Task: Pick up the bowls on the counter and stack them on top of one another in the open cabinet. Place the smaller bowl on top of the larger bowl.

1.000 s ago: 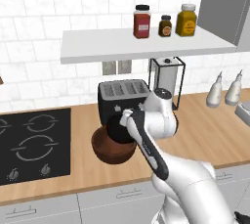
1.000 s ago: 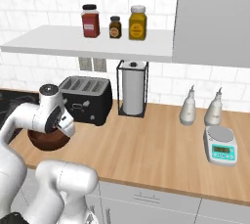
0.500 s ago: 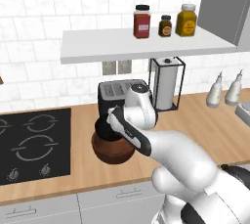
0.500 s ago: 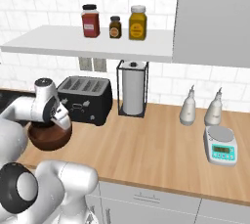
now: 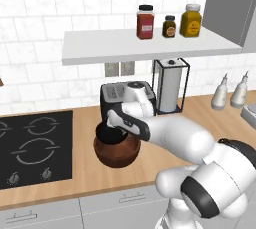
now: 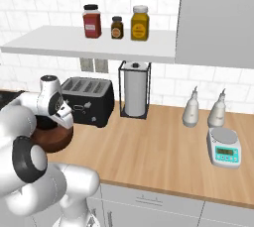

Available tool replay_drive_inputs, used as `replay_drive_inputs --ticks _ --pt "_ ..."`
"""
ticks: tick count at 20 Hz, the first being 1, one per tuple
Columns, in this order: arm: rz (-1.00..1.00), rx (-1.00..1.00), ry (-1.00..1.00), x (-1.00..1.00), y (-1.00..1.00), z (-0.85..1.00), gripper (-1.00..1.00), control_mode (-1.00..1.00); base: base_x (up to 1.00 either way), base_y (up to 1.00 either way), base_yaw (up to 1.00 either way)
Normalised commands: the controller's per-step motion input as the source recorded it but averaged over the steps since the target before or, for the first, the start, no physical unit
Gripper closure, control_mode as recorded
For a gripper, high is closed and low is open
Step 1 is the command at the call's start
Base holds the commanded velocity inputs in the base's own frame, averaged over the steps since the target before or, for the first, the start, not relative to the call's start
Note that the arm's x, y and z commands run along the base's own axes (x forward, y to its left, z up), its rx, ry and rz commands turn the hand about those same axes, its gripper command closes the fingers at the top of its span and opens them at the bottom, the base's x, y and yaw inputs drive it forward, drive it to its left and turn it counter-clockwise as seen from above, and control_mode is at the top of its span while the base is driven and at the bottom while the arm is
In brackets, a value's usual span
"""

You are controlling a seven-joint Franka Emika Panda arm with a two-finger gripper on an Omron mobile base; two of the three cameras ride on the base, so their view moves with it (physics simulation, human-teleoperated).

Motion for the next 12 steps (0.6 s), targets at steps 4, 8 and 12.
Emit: replay_drive_inputs --ticks 4,8,12 --pt "0.00 -0.03 0.00 0.03 0.03 -0.28 1.00 -1.00 0.00 0.00 0.00" --pt "0.00 -0.01 0.00 0.01 0.00 -0.31 1.00 -1.00 0.00 0.00 0.00" --pt "0.00 -0.01 0.02 0.00 0.02 -0.25 1.00 -1.00 0.00 0.00 0.00"
